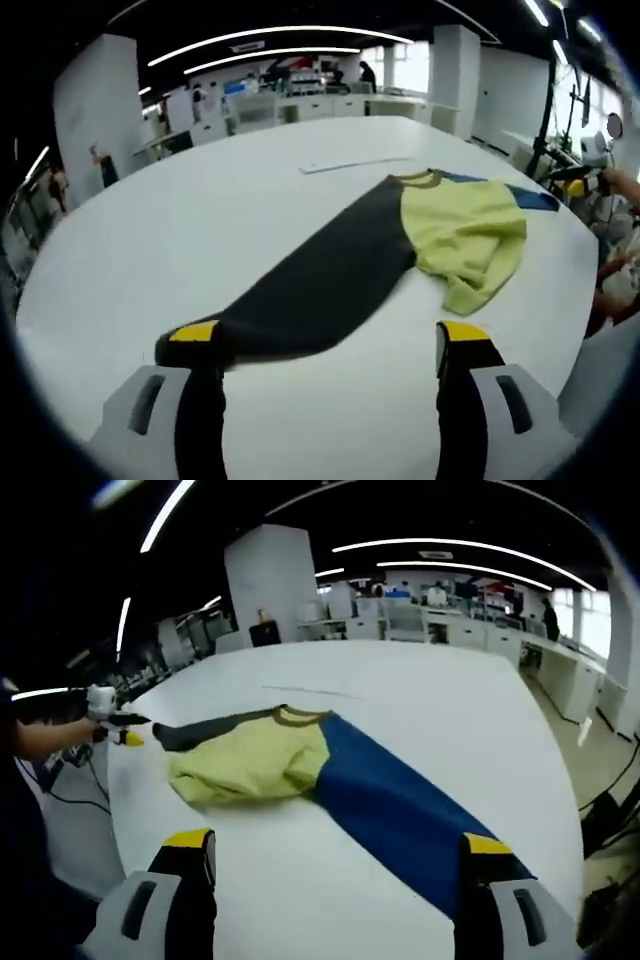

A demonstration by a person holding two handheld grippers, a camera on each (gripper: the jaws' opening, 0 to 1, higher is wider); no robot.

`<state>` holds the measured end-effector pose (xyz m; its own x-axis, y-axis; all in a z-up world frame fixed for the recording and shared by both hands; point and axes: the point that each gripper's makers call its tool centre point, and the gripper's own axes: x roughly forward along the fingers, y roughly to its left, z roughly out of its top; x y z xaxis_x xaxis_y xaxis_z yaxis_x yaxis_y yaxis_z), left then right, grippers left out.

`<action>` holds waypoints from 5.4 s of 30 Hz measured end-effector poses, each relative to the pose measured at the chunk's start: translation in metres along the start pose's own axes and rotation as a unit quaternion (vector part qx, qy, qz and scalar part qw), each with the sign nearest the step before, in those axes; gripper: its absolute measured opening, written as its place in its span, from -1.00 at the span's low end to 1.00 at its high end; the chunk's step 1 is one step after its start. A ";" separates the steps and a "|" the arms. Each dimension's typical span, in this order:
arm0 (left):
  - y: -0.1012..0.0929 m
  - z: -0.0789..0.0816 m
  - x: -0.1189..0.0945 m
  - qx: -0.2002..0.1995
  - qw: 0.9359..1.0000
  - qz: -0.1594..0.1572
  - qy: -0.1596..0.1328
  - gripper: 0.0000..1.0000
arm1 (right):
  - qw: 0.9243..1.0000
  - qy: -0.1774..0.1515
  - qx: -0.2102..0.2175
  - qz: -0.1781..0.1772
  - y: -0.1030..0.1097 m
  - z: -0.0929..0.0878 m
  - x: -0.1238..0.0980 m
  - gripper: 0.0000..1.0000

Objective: Fold the garment on the visible template until the final outline fits inside the template.

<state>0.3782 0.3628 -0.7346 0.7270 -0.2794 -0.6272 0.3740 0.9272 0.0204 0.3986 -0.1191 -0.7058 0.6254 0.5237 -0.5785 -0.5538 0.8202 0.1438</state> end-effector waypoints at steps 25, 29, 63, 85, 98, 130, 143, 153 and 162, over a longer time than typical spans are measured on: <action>-0.138 0.029 0.023 0.060 0.990 -0.118 -0.045 0.51 | 0.995 0.004 -0.080 0.058 0.061 -0.016 0.009 0.98; -0.157 0.030 0.029 0.079 0.988 -0.124 -0.047 0.41 | 0.994 0.000 -0.082 0.068 0.068 -0.018 0.010 0.98; -0.281 0.062 0.091 0.177 0.965 -0.181 -0.069 -0.44 | 0.992 -0.017 -0.074 0.105 0.120 -0.020 0.008 0.98; -0.280 0.059 0.143 0.207 0.966 -0.150 -0.031 -0.52 | 0.993 -0.011 -0.059 0.097 0.108 -0.025 0.013 0.96; -0.269 0.059 0.158 0.237 0.965 -0.107 -0.013 -0.68 | 0.994 -0.010 -0.047 0.093 0.105 -0.030 0.014 0.92; -0.233 0.132 0.123 0.144 0.957 -0.254 -0.010 -0.97 | 0.995 -0.020 -0.040 0.091 0.105 -0.025 0.020 0.80; -0.193 0.130 0.173 0.102 0.973 -0.209 0.009 -0.97 | 0.996 -0.021 -0.022 0.080 0.096 -0.020 0.030 0.58; -0.179 0.121 0.196 0.096 0.978 -0.182 0.021 -0.97 | 0.997 -0.013 -0.009 0.072 0.089 -0.021 0.045 0.33; -0.174 0.105 0.208 0.111 0.979 -0.168 0.039 -0.96 | 0.998 -0.017 0.007 0.066 0.085 -0.016 0.056 0.18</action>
<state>0.5247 0.1167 -0.7867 0.4980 -0.5322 -0.6847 0.7070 0.7063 -0.0347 0.3776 -0.0243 -0.7392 0.5653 0.6349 -0.5267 -0.6247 0.7464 0.2293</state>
